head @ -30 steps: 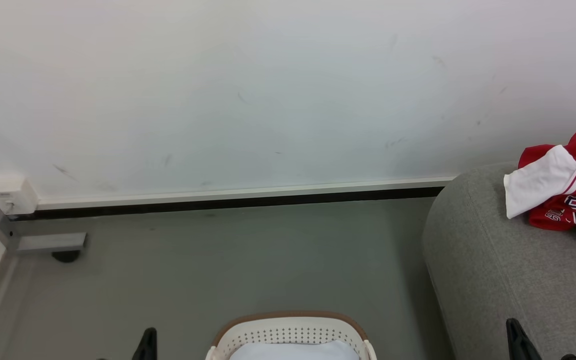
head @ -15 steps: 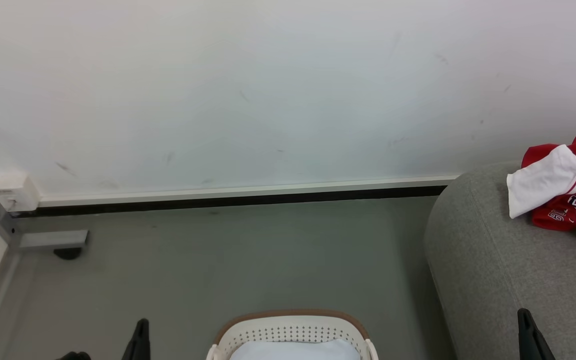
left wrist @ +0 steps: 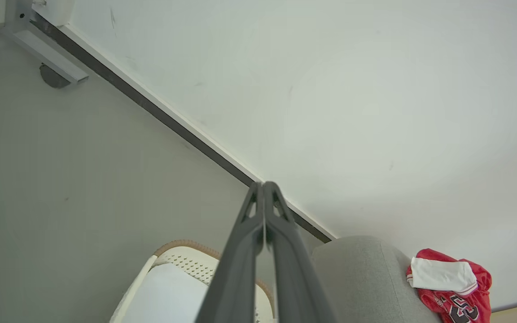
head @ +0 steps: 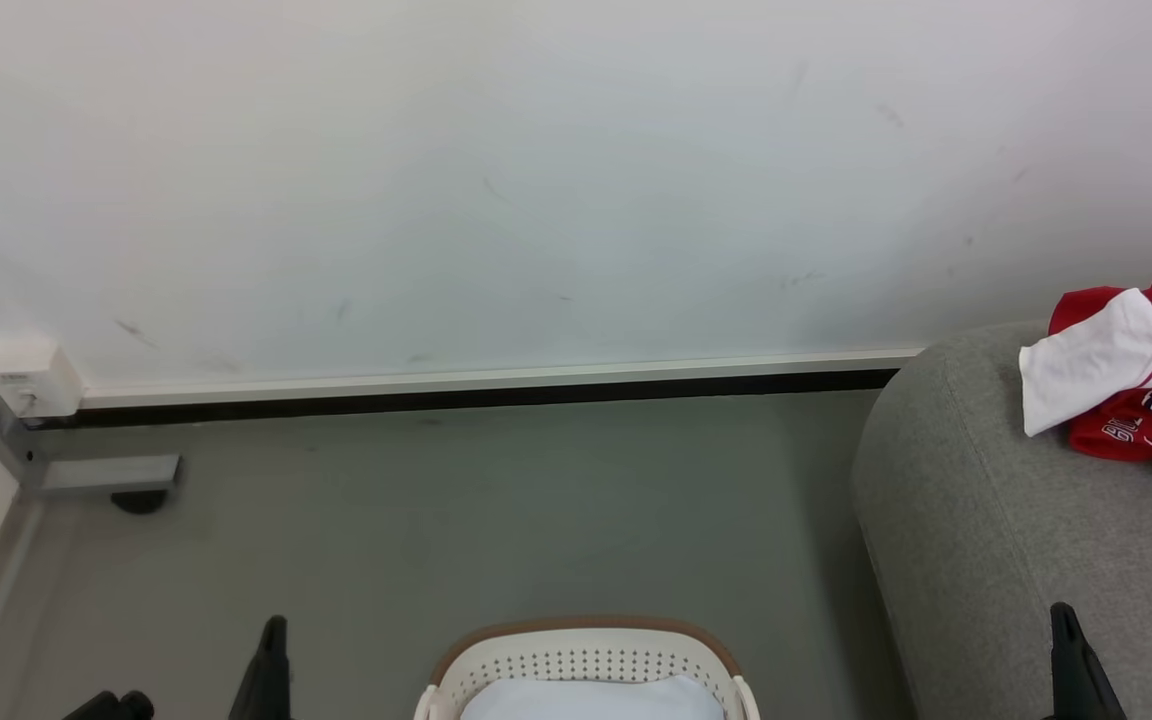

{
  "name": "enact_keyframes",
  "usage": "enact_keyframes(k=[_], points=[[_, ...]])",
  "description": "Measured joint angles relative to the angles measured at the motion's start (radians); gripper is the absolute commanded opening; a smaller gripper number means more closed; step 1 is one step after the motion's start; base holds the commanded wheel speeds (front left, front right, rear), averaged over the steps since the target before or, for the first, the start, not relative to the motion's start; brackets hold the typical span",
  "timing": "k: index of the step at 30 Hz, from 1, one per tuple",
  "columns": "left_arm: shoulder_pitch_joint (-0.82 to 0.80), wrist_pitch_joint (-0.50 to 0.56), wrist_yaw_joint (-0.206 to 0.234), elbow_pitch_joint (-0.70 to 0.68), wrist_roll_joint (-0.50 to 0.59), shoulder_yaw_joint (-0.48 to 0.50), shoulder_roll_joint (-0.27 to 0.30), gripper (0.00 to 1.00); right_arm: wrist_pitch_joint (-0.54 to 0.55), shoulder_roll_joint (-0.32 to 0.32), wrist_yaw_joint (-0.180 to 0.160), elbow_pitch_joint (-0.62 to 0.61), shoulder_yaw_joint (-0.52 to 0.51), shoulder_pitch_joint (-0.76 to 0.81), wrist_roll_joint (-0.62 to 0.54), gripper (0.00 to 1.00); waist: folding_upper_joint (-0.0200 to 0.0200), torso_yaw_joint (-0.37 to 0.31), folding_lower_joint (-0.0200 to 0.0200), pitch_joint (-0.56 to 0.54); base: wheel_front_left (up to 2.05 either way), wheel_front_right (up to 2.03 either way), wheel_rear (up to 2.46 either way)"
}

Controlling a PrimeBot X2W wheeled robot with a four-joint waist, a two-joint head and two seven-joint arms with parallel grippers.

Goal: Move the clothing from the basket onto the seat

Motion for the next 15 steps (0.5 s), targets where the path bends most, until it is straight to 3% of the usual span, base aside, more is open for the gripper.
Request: enact_keyframes(k=[15], points=[[-0.029,0.046,-0.006,-0.008,-0.180,0.029,-0.006,0.00,0.047,-0.001,0.000,-0.006,-0.009,-0.032,0.199,0.00,0.0000,0.006,0.0000,0.005,0.00,0.00,0.00]])
